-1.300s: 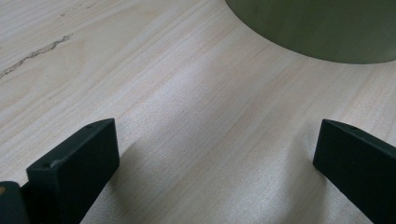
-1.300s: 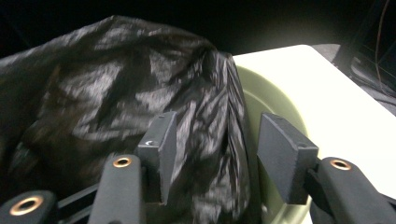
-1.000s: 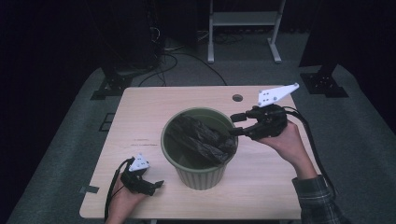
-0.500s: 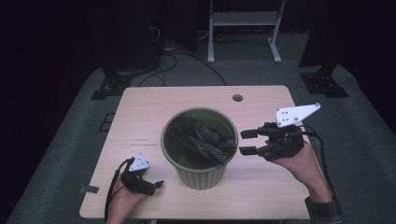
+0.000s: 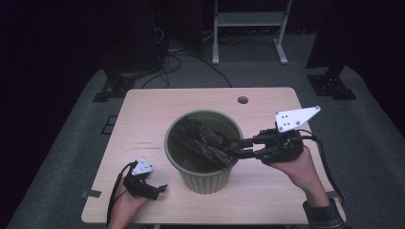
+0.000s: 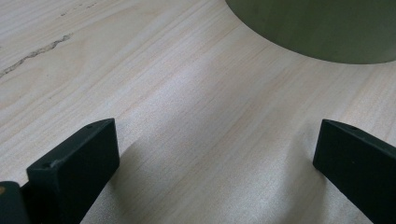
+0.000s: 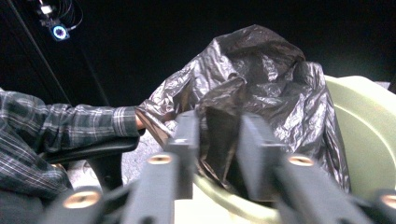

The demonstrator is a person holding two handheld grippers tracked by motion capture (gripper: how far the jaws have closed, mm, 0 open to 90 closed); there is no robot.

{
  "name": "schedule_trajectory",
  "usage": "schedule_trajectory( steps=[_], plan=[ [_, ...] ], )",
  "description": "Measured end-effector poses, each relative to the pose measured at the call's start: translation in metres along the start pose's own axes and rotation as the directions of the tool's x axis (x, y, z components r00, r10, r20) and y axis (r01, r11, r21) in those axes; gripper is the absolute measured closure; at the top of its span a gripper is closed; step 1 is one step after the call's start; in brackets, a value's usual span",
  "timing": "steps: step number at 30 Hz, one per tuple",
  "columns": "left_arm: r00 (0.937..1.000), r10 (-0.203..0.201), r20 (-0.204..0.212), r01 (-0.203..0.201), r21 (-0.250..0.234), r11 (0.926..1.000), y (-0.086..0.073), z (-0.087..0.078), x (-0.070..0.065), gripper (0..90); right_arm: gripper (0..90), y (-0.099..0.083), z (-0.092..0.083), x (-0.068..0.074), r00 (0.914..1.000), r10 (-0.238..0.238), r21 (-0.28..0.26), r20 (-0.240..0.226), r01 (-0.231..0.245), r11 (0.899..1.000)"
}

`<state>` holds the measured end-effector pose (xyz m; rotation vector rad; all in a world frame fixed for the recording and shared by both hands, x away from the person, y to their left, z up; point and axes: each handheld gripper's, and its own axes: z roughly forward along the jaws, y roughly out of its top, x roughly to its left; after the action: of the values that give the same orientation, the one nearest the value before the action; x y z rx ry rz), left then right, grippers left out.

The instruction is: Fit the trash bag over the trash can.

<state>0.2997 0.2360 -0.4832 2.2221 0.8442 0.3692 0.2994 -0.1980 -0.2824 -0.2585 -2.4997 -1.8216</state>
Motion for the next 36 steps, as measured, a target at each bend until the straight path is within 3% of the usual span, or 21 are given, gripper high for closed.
schedule_trajectory(
  steps=[4, 7, 11, 21, 29, 31, 32, 36],
  plan=[
    [0.9992, -0.012, 0.038, 0.013, -0.018, 0.9997, 0.0, -0.002, 0.002, 0.0, 89.3, 0.003, 0.004, -0.003, 0.9994, -0.03, 0.014, 0.018, 0.03, 0.999],
    [0.9987, -0.011, 0.049, 0.012, -0.023, 0.9997, 0.004, -0.01, 0.004, 0.0, 89.8, 0.006, 0.006, -0.01, 0.9981, -0.032, 0.021, 0.052, 0.031, 0.999],
    [0.9968, -0.016, 0.078, 0.022, -0.067, 0.9975, 0.012, -0.025, 0.007, 0.0, 89.8, 0.009, 0.007, -0.021, 0.9954, -0.029, 0.012, 0.091, 0.028, 1.0],
    [0.9889, 0.03, 0.145, -0.01, -0.136, 0.9906, 0.037, -0.057, 0.004, 0.0, 89.8, 0.018, 0.009, -0.042, 0.9903, -0.02, 0.005, 0.137, 0.019, 1.0],
    [0.9815, 0.089, 0.169, -0.054, -0.202, 0.9779, 0.075, -0.091, 0.002, 0.0, 89.8, 0.022, 0.008, -0.052, 0.9851, -0.015, 0.008, 0.171, 0.013, 1.0],
    [0.9783, 0.109, 0.176, -0.066, -0.231, 0.9706, 0.09, -0.104, 0.002, 0.0, 89.8, 0.026, 0.009, -0.054, 0.9837, -0.018, 0.015, 0.179, 0.015, 1.0],
    [0.9783, 0.109, 0.176, -0.066, -0.231, 0.9706, 0.09, -0.104, 0.002, 0.0, 89.8, 0.026, 0.009, -0.054, 0.9837, -0.018, 0.015, 0.179, 0.015, 1.0],
    [0.9684, 0.166, 0.186, -0.109, -0.284, 0.9527, 0.118, -0.122, 0.002, 1.3, 89.8, 0.031, 0.013, -0.058, 0.9813, -0.027, 0.038, 0.191, 0.021, 0.999]
  ],
)
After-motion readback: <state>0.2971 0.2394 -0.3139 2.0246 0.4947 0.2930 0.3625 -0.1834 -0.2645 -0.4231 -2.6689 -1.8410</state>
